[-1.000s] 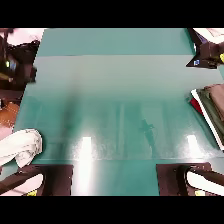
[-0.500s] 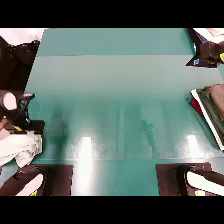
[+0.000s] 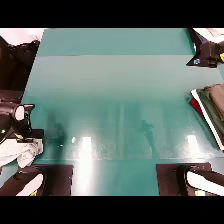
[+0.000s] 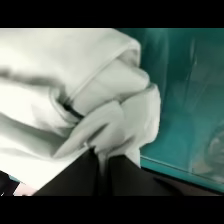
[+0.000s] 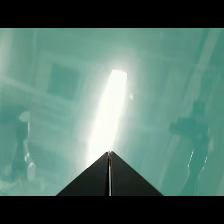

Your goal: Fold the shirts.

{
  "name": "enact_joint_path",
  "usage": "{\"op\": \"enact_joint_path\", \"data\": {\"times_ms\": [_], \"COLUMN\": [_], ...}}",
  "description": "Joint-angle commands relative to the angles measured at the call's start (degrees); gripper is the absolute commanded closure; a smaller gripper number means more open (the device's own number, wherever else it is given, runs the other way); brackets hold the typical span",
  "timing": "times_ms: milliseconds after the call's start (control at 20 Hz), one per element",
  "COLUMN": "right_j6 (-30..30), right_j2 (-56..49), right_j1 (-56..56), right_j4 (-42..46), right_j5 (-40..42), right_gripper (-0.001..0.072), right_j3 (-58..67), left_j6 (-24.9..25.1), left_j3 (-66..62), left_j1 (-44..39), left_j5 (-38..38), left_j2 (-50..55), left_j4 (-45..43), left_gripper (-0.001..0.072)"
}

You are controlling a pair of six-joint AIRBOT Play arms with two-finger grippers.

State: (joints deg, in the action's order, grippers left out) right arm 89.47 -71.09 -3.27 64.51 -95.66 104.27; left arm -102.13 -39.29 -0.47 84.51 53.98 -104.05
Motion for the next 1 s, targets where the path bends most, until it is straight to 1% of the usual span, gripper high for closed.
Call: {"op": "enact_joint_path", "data": {"times_ms": [0,50,150,300,400,500,600,700,800,950], "right_j6": [0.00,0.00,0.00,0.02,0.04,0.02,0.04,0.04,0.04,0.04], "right_j2": [2.21,3.34,5.70,8.00,8.70,8.92,8.90,8.90,8.92,8.90], "right_j1": [0.00,-0.35,-1.46,-4.00,-5.53,-6.14,-6.10,-5.77,-5.77,-5.79], "right_j4": [-0.02,0.00,-0.02,-0.02,-0.02,-0.04,-0.09,-0.07,-0.09,-0.07], "right_j5": [4.00,5.60,8.63,10.51,10.45,10.29,10.16,10.16,9.88,7.72], "right_gripper": [0.0693,0.0693,0.0693,0.0693,0.0692,0.0693,0.0693,0.0693,0.0693,0.0693], "right_j3": [0.02,0.02,0.02,0.02,0.02,0.02,0.00,0.00,0.02,0.00], "left_j6": [4.26,6.36,9.77,16.46,18.47,18.67,20.31,20.46,19.82,19.91], "left_j3": [-9.60,-15.37,-27.54,-43.74,-51.41,-56.48,-57.68,-57.68,-57.66,-57.66], "left_j1": [-0.02,-0.02,-0.02,-0.02,-0.17,-3.37,-8.41,-13.68,-18.84,-26.58], "left_j5": [-1.46,-1.46,-1.16,-1.51,-2.84,-4.98,-8.28,-9.86,-8.76,-6.34], "left_j2": [-0.07,-0.09,-0.11,-0.11,-0.07,-0.04,0.07,1.95,6.47,16.92], "left_j4": [6.51,11.10,24.17,49.75,59.87,60.24,59.12,54.58,50.77,49.00], "left_gripper": [0.0679,0.0679,0.0680,0.0680,0.0681,0.0681,0.0681,0.0681,0.0681,0.0680]}}
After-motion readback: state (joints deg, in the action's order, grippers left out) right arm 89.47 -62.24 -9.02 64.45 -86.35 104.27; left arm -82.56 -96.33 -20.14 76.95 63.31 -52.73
